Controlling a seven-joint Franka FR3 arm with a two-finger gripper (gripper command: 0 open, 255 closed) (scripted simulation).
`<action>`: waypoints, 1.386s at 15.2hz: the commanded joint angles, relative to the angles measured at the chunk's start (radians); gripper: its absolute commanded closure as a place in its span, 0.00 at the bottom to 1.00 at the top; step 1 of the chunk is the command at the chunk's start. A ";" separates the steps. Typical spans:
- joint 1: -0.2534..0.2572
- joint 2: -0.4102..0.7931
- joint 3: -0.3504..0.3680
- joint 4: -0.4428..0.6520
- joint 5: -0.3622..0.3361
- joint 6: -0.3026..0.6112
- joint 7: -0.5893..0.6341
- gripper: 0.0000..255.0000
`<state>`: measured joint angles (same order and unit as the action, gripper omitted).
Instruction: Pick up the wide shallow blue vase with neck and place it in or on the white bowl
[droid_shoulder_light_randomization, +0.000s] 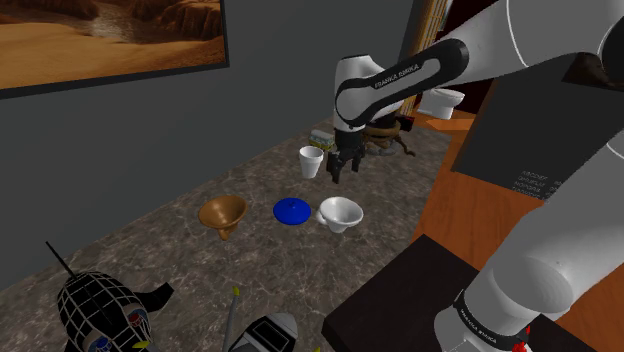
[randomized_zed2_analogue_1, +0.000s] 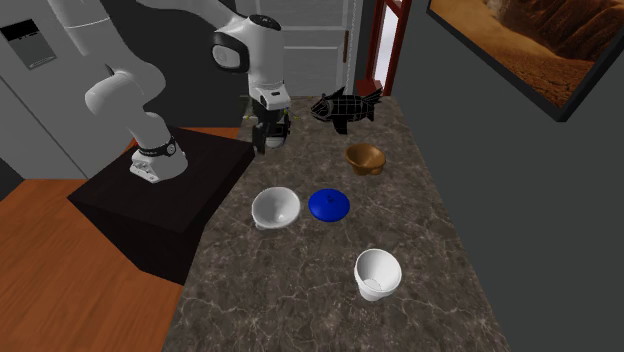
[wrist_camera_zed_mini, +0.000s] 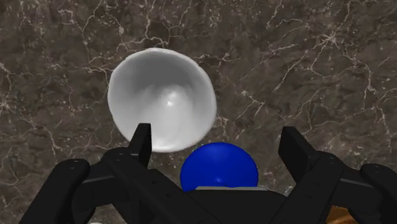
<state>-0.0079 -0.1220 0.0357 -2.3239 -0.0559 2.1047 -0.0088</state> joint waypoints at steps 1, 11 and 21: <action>0.000 0.075 -0.002 0.029 0.008 0.053 -0.006 0.00; 0.002 0.452 0.009 0.279 0.052 0.214 -0.028 0.00; 0.004 0.792 0.028 0.603 0.080 0.257 -0.046 0.00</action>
<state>-0.0058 0.6525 0.0627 -1.7334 0.0232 2.3544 -0.0558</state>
